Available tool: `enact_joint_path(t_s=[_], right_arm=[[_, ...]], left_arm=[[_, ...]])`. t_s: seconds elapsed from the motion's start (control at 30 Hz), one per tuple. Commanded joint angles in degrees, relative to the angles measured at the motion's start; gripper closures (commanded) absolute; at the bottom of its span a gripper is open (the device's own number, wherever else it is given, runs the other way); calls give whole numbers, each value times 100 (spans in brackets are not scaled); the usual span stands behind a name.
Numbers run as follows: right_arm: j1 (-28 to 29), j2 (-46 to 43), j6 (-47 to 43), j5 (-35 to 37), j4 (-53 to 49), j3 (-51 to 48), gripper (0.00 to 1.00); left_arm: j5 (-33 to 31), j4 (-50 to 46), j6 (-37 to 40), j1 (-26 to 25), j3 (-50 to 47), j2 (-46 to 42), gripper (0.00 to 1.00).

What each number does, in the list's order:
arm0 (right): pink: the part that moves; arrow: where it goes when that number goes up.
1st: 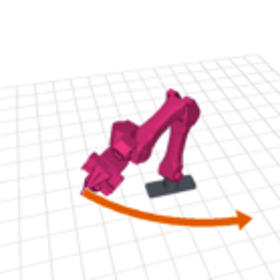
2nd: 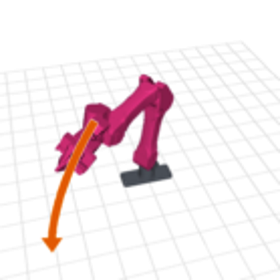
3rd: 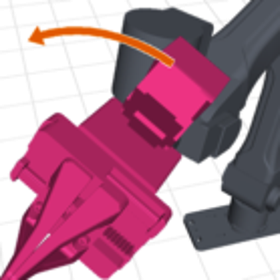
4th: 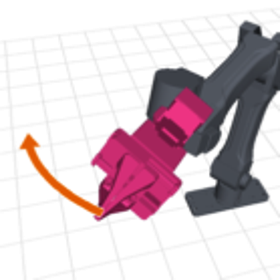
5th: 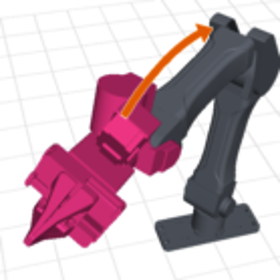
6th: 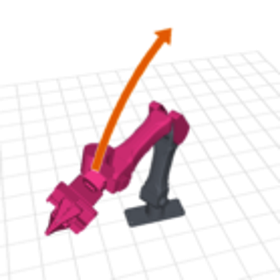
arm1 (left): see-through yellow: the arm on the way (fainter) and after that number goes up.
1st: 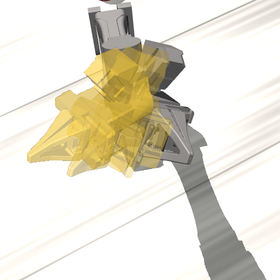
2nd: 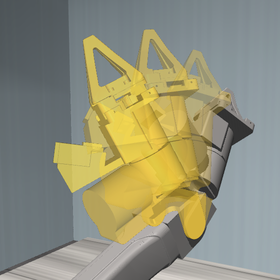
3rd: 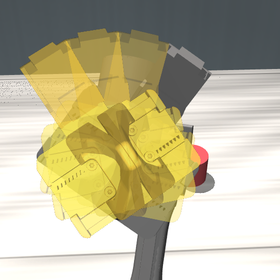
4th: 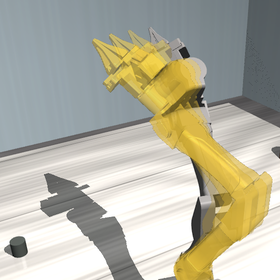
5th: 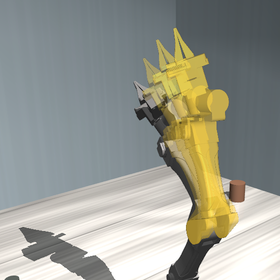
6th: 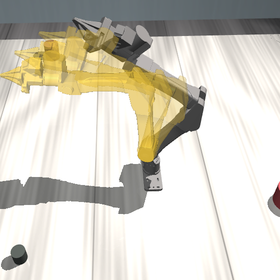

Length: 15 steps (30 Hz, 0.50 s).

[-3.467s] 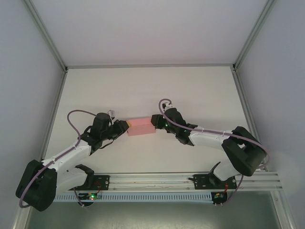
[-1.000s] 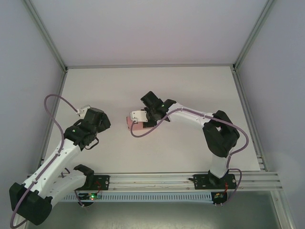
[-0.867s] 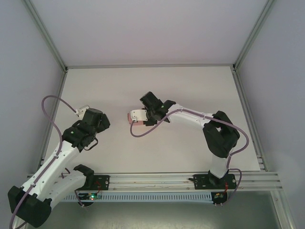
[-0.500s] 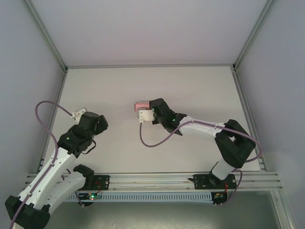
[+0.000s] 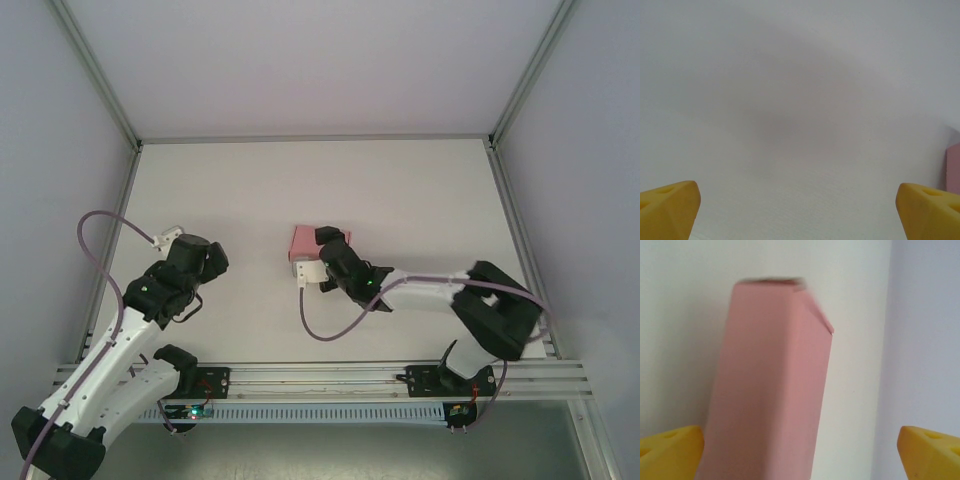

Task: Assemble paper box

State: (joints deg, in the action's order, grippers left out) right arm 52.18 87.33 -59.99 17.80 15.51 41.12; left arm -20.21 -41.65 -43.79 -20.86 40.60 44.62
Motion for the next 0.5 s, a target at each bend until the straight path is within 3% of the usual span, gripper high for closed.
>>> enact_joint_path(t_s=[0.0, 0.13, 0.2, 0.33, 0.47], right_arm=[[5, -990, 1079, -896, -1199, 389, 2], [-133, -1833, 1939, -1183, -1174, 370, 2], [-488, -2137, 2941, -960, -989, 413, 2], [-2158, -2511, 5209, -958, -950, 335, 2], [-3596, -2800, 6301, -573, -75, -679, 2]], left_arm=[[-12, -62, 28, 82, 132, 123, 0], [-90, 87, 234, 89, 314, 349, 0], [-212, 234, 420, 96, 408, 513, 0], [-816, 992, 1256, 99, 327, 930, 0], [-1356, 2279, 2254, 276, -31, 1203, 0]])
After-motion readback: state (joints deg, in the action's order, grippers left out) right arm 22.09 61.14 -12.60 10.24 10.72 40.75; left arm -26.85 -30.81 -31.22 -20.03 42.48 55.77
